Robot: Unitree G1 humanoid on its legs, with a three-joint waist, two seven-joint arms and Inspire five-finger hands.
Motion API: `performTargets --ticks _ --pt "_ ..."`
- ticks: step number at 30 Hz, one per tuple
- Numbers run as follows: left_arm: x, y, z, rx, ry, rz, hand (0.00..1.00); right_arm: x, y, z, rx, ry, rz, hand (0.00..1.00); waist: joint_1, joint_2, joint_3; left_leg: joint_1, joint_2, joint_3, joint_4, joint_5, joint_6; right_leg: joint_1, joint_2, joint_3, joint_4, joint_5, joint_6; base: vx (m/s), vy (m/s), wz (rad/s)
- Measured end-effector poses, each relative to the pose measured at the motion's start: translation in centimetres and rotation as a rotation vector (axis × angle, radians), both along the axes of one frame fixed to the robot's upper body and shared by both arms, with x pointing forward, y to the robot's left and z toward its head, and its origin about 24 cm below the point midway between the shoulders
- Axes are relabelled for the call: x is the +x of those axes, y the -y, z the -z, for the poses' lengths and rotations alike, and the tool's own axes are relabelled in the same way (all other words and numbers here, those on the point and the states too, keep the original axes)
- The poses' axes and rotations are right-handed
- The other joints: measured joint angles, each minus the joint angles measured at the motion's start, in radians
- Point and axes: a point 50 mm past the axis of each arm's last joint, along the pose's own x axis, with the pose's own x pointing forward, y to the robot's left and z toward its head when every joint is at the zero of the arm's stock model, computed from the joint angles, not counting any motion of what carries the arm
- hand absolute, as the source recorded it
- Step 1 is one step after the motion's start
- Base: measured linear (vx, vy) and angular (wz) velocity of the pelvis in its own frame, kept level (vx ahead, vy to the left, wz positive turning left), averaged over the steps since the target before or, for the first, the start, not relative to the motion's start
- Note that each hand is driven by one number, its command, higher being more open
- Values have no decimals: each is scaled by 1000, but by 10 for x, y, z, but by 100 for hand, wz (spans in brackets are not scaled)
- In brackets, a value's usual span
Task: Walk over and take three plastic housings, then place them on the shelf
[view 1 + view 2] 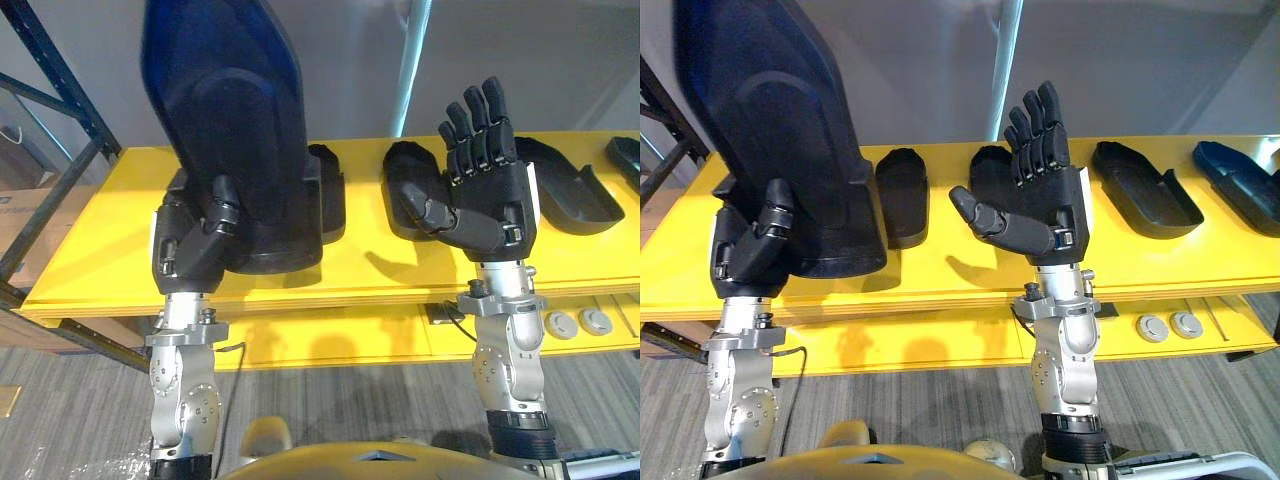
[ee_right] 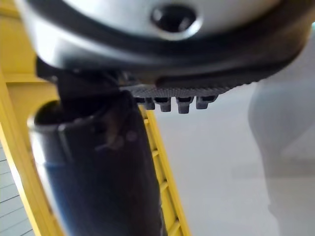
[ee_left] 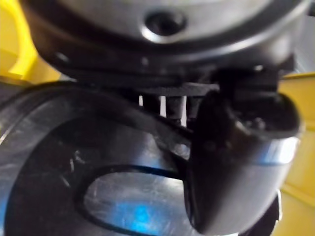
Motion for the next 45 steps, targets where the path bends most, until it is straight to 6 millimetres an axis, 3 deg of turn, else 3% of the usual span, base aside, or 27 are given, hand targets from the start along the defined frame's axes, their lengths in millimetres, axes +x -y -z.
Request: performTargets --ticks 2,3,4,5,6,7,9,10,11,12,13,14,16,19,23,30,36,41,45 --pt "1 2 5 12 -22 2 0 4 -8 1 53 -12 -56 100 -5 16 -8 15 14 -12 -4 12 -3 -32 -54 38 41 -15 42 -75 390 -30" --pt "0 4 7 26 -28 5 0 4 -10 3 78 -26 -79 100 -17 46 -23 34 18 -9 -22 26 -22 -37 -77 55 49 -16 72 -63 616 -7" --pt "0 5 6 34 -21 18 0 2 -12 7 91 -43 -80 100 -29 59 -35 65 -3 17 -60 -63 -121 -32 -103 64 48 -9 96 -36 657 5" --pt "1 5 5 43 -11 26 0 1 -14 10 101 -56 -77 100 -31 52 -38 75 -20 33 -72 -81 -158 -30 -130 77 47 -5 98 15 521 0" --pt "0 5 4 62 -13 38 0 0 -21 21 140 -110 -75 100 -23 7 -40 76 -73 58 -61 -93 -126 -29 -176 102 27 52 81 -8 464 -2" --pt "1 4 5 71 -25 37 0 -1 -30 32 157 -166 -88 100 -23 -1 -37 61 -87 59 -48 -101 -111 -34 -183 102 10 157 64 -27 443 -1" --pt "1 2 5 90 -34 43 0 -1 -39 43 155 -220 -101 100 -16 -5 -37 61 -99 66 -60 -97 -87 -56 -180 97 3 285 29 -48 432 -1" --pt "1 1 4 117 -32 51 0 -2 -45 44 147 -229 -113 100 0 -11 -41 67 -103 93 -93 -86 -63 -76 -179 86 -24 359 -20 -21 372 -23" --pt "4 -3 1 148 -34 45 0 -2 -52 43 134 -227 -122 100 -2 -12 -42 69 -104 104 -132 -67 -36 -102 -142 82 39 285 -25 -3 211 -19" --pt "5 -3 0 153 -36 44 0 -2 -53 43 130 -228 -120 100 -4 -16 -44 70 -104 102 -138 -63 -31 -104 -126 84 54 254 -19 21 120 -1" --pt "8 -4 -3 170 -33 41 0 -3 -53 42 127 -226 -120 100 -10 -19 -46 71 -105 92 -161 -50 -23 -100 -54 97 81 152 6 10 92 11" --pt "11 -3 -7 174 -23 38 0 -4 -52 39 135 -214 -114 100 -16 -21 -48 62 -112 84 -179 -35 -17 -94 5 102 70 82 7 5 84 15" --pt "16 -1 -10 168 -17 24 0 -8 -51 33 144 -192 -100 100 -25 -24 -50 54 -139 82 -212 -8 -10 -75 39 96 -6 49 -14 -12 57 7" --pt "17 -1 -10 150 -38 -30 0 -8 -47 31 132 -186 -78 100 -35 -20 -55 18 -162 86 -216 12 -10 -60 41 102 -110 58 -1 -43 12 3" --pt "11 0 1 148 -109 -116 0 -7 -35 35 91 -213 -45 100 -32 7 -58 36 -134 85 -269 53 -33 -58 71 97 -118 66 11 -70 -99 1" --pt "0 -35 8 189 -225 -393 0 -16 -26 20 47 -139 -22 100 -28 39 -78 96 -89 120 -374 106 -66 -70 116 112 -113 58 -3 -44 -82 -14" --pt "-3 -61 17 167 -317 -596 0 -28 -46 17 33 -143 -149 100 -29 38 -85 116 -89 140 -404 121 -71 -80 109 129 -101 58 -1 14 -2 -7" --pt "12 -64 42 137 -436 -601 0 -31 -65 19 -5 -151 -266 100 -28 44 -96 115 -87 142 -421 134 -72 -92 107 129 -94 58 -1 -6 -2 -1" --pt "32 -56 62 64 -535 -545 0 -27 -76 8 -54 -81 -365 100 -40 45 -96 110 -86 148 -420 140 -76 -115 104 140 -69 56 -3 -54 -1 -5"
